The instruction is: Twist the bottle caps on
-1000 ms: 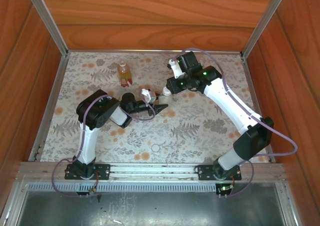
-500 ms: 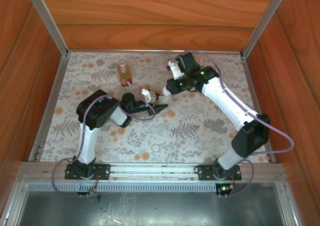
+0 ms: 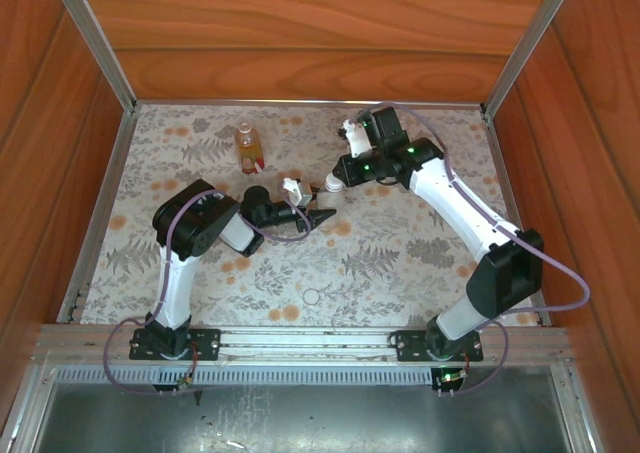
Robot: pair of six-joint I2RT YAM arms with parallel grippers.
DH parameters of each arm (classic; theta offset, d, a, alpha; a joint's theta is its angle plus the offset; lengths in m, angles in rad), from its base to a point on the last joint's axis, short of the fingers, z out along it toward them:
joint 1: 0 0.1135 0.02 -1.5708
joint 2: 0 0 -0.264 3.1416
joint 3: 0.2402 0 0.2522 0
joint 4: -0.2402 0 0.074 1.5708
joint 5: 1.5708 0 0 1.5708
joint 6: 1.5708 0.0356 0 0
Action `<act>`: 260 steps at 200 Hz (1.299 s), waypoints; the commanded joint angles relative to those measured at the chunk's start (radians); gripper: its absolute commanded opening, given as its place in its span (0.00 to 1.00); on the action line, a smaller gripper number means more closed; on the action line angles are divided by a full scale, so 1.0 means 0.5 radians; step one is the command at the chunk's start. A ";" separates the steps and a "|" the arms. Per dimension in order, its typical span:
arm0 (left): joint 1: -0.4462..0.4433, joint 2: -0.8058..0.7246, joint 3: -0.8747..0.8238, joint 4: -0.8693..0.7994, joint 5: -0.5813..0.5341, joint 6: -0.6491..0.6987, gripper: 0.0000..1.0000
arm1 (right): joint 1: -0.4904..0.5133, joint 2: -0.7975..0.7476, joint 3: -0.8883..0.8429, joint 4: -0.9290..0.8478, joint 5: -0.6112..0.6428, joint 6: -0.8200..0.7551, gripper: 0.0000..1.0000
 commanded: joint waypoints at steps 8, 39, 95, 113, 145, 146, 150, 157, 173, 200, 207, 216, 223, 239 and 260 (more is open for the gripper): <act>-0.015 0.034 -0.024 -0.154 0.090 -0.122 0.59 | -0.013 -0.030 -0.165 -0.190 -0.145 0.064 0.15; -0.014 0.045 -0.013 -0.151 0.088 -0.135 0.59 | -0.011 -0.135 -0.238 -0.225 -0.266 0.097 0.12; -0.013 0.057 -0.005 -0.155 0.099 -0.141 0.59 | -0.011 -0.322 -0.307 -0.144 -0.208 0.151 0.15; -0.010 0.058 -0.001 -0.153 0.102 -0.142 0.59 | -0.013 -0.328 -0.282 -0.089 -0.137 0.158 0.24; -0.012 0.055 -0.007 -0.152 0.104 -0.141 0.59 | -0.017 -0.289 -0.208 -0.002 -0.091 0.161 0.42; -0.014 0.056 -0.007 -0.152 0.106 -0.141 0.59 | -0.015 -0.286 -0.207 0.000 -0.090 0.163 0.43; -0.015 0.055 -0.007 -0.152 0.108 -0.141 0.59 | -0.016 -0.276 -0.201 0.008 -0.081 0.164 0.45; -0.014 0.058 -0.008 -0.153 0.111 -0.138 0.59 | -0.019 -0.251 -0.182 0.013 -0.070 0.163 0.47; -0.016 0.061 -0.004 -0.152 0.110 -0.130 0.59 | -0.025 -0.179 -0.127 0.001 -0.065 0.161 0.48; -0.014 0.060 -0.013 -0.151 0.112 -0.125 0.59 | -0.030 -0.078 -0.070 -0.033 -0.114 0.138 0.48; -0.015 0.056 -0.016 -0.151 0.110 -0.122 0.59 | -0.029 -0.062 -0.066 -0.053 -0.134 0.129 0.47; -0.015 0.055 -0.019 -0.152 0.104 -0.119 0.59 | -0.029 -0.054 -0.074 -0.072 -0.156 0.122 0.46; -0.011 0.054 -0.018 -0.152 0.104 -0.116 0.59 | -0.029 -0.058 -0.098 -0.073 -0.172 0.121 0.45; -0.013 0.060 -0.019 -0.152 0.104 -0.116 0.59 | -0.030 -0.066 -0.143 -0.096 -0.185 0.109 0.42; -0.012 0.060 -0.016 -0.153 0.103 -0.116 0.59 | -0.029 -0.088 -0.206 -0.134 -0.132 0.095 0.37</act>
